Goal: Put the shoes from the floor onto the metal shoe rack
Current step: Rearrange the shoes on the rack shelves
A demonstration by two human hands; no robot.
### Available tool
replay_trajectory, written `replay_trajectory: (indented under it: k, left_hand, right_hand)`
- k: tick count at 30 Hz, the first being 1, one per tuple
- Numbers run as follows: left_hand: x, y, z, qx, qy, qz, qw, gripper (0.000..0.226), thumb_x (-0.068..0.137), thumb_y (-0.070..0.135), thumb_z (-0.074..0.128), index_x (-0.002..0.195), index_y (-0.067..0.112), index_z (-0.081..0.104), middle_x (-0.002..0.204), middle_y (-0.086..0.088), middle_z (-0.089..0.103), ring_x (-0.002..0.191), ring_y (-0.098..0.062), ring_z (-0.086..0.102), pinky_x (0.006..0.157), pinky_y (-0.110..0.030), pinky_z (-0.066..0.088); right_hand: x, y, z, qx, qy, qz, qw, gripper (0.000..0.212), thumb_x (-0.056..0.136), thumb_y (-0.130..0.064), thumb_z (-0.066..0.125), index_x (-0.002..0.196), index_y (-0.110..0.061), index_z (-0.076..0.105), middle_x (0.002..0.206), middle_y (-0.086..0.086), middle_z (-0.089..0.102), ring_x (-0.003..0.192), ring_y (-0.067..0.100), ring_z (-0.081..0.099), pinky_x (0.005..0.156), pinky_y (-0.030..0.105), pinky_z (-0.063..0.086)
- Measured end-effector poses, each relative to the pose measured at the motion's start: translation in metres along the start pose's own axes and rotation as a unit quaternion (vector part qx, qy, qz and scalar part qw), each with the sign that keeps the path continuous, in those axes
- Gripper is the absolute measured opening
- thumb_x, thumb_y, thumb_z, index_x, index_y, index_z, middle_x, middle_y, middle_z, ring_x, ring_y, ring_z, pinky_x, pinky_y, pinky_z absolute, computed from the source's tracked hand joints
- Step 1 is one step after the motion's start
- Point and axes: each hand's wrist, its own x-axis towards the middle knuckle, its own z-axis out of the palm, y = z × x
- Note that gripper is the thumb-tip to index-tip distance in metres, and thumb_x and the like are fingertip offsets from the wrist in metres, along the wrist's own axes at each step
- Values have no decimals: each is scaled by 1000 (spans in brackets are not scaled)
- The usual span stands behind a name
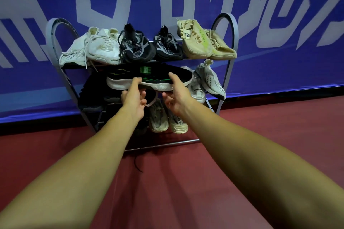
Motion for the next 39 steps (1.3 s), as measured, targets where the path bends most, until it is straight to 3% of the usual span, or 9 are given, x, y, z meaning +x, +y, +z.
replay_trajectory:
  k: [4,7,9,16,20,24,28,33,39]
  left_hand:
    - [4,5,-4,-20,16,7,1000,24,84,37,71,88,22,53,69,4,48,45,-4,36,34,-17,20]
    - [6,8,-8,-22,12,9,1000,26,83,42,75,84,22,59,68,6,50,46,-4,37,35,-17,21]
    - [7,8,-8,-18,6,17,1000,26,81,41,78,84,23,60,69,6,52,47,-3,39,36,-17,21]
    - [3,6,5,56,-62,8,996,40,78,35,81,113,24,64,109,3,72,86,-10,63,55,-22,36]
    - [-6,-10,16,190,-115,19,975,64,74,42,81,131,30,57,106,10,74,91,-12,69,50,-19,37]
    - [-1,-19,19,198,-94,36,975,65,60,45,85,117,21,67,103,2,75,92,-17,69,55,-23,38]
    - [1,-24,22,207,-107,26,972,24,74,39,82,81,24,64,86,5,69,83,-12,64,54,-23,37]
    - [-7,-27,22,242,-145,26,959,18,81,33,78,88,27,62,78,10,66,66,-5,57,53,-22,32]
    - [2,-33,24,250,-118,48,960,18,79,23,80,77,18,63,83,-5,62,63,-10,51,46,-21,32]
  right_hand:
    - [8,-5,-15,26,64,-35,997,62,73,-47,71,122,-11,64,95,4,70,56,17,64,39,22,49]
    - [3,-10,-28,-9,58,-31,998,28,85,-25,66,106,-7,60,67,5,55,28,10,44,30,14,32]
    - [3,-9,-34,-19,53,-24,998,19,85,-17,63,101,-8,57,60,5,50,30,11,40,31,13,28]
    - [0,-8,-40,2,24,-33,999,7,72,-14,58,74,-11,51,58,5,45,34,15,37,36,17,27]
    - [1,-5,-42,-30,1,-33,999,9,64,-12,56,66,-11,47,58,7,37,42,18,30,41,21,25]
    - [5,-4,-47,-28,-1,-22,999,11,64,-11,55,67,-13,45,56,4,40,42,16,32,41,19,24]
    - [8,-8,-45,-17,7,-28,999,16,64,-9,57,66,-15,42,59,3,39,44,15,28,46,23,20]
    - [8,-1,-46,-17,-3,-34,999,9,70,-7,60,72,-11,51,62,5,42,45,14,29,45,25,22]
    - [16,8,-52,6,-21,-33,999,9,80,-7,64,78,-11,56,65,4,43,46,12,30,43,21,28]
